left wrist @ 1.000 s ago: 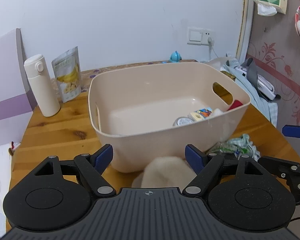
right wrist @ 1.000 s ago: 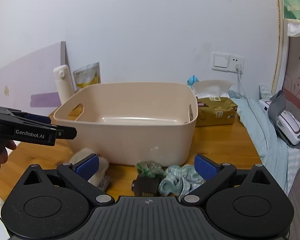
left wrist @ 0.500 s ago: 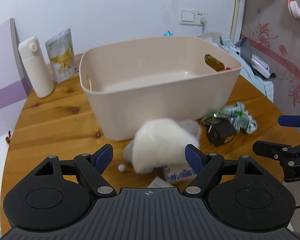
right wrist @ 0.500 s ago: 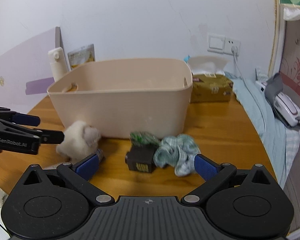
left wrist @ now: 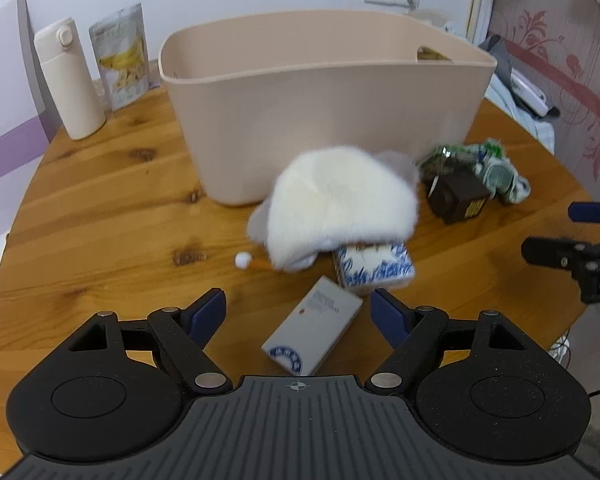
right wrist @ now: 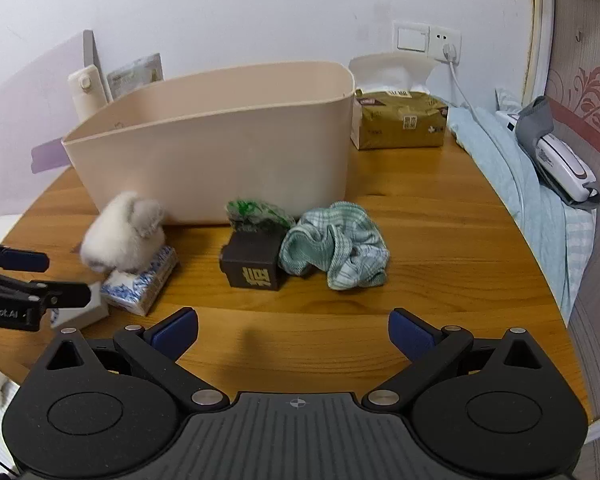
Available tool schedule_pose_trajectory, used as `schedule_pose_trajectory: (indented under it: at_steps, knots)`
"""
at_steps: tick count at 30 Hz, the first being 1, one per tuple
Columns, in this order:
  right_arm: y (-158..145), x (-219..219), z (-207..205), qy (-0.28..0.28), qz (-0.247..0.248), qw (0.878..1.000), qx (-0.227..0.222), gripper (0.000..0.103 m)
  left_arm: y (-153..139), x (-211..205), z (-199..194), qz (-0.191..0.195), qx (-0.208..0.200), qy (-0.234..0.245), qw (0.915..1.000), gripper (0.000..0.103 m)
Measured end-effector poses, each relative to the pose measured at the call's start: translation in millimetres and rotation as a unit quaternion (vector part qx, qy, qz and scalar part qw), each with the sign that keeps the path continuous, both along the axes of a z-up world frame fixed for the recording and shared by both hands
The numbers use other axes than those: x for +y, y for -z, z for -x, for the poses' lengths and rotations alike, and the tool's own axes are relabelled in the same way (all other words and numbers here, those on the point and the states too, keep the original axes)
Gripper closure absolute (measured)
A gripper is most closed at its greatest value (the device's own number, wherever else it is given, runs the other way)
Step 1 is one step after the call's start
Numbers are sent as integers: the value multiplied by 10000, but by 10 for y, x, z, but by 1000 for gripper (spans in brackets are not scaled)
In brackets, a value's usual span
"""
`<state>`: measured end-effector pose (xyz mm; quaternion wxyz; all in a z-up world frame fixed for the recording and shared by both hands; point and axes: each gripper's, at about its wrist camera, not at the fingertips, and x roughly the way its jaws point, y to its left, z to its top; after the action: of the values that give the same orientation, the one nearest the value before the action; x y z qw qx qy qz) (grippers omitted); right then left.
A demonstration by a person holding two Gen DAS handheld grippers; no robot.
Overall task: Organize objects
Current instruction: 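Move both tools back toward the white plush and cloth items, then grasp the white hotel-supplies box with left tool while right tool grasps green checked cloth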
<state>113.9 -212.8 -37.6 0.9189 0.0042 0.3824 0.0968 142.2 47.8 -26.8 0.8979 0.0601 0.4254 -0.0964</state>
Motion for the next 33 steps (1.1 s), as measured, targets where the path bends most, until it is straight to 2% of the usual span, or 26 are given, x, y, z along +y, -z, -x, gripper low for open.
schedule_pose_trajectory:
  at_steps: [10, 14, 24, 33]
  knots:
    - [129, -81, -101, 133, 226, 9995, 181, 0, 167, 45, -54, -119, 234, -159, 9995, 22]
    - [173, -152, -147, 200, 220, 9993, 239, 0, 192, 77, -92, -50, 279, -221, 9994, 22]
    - [324, -283, -322, 305, 259, 9985, 383, 0, 203, 104, -208, 32, 242, -461, 9986, 22]
    - [367, -261, -435, 159, 447, 9987, 206, 0, 212, 117, -269, 51, 103, -739, 9972, 22]
